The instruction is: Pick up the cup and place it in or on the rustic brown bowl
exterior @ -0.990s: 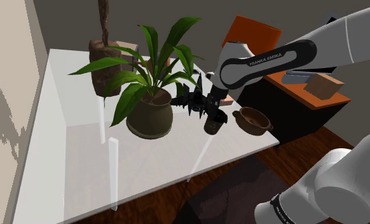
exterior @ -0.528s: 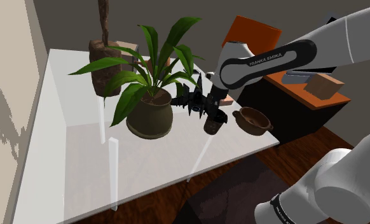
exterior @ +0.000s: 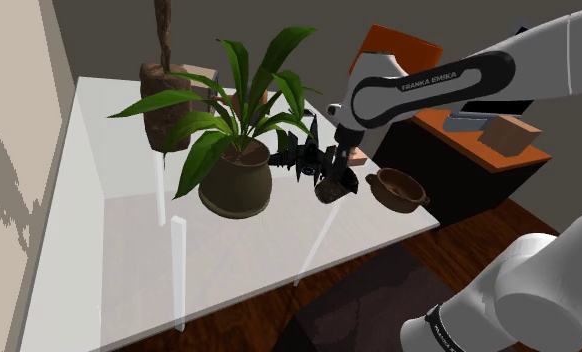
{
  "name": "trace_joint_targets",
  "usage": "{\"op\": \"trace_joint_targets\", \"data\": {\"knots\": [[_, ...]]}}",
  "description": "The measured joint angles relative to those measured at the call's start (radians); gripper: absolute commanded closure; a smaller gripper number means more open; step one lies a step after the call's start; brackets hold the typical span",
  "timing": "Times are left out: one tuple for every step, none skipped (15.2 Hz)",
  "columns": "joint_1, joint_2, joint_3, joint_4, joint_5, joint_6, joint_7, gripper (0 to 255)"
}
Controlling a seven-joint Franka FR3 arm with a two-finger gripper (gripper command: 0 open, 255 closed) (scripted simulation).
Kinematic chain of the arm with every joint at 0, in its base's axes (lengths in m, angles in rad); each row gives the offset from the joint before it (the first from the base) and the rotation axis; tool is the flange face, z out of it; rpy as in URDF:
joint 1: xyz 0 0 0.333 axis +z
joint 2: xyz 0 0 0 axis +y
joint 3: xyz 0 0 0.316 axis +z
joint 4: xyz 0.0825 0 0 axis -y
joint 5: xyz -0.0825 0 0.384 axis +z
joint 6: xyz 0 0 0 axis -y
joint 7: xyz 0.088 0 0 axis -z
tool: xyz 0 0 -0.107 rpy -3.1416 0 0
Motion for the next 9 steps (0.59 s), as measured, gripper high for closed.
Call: {"op": "trace_joint_targets", "data": {"knots": [[0.0, -0.01, 0.0, 0.009, 0.0, -0.018, -0.001, 255], [0.0, -0.02, 0.0, 0.012, -0.001, -0.032, -0.001, 255], [0.0, -0.025, 0.001, 0.02, -0.001, -0.045, 0.0, 255], [0.0, -0.028, 0.001, 0.03, -0.001, -0.058, -0.001, 255], [0.0, -0.035, 0.001, 0.038, -0.001, -0.072, -0.002, 255], [0.0, -0.044, 0.001, 0.044, -0.001, -0.087, -0.002, 255], [0.0, -0.051, 0.001, 0.05, -0.001, -0.101, -0.002, 255], [-0.001, -0.059, 0.001, 0.055, -0.002, -0.114, -0.004, 255], [0.0, -0.062, 0.002, 0.066, -0.001, -0.128, -0.003, 255]]}}
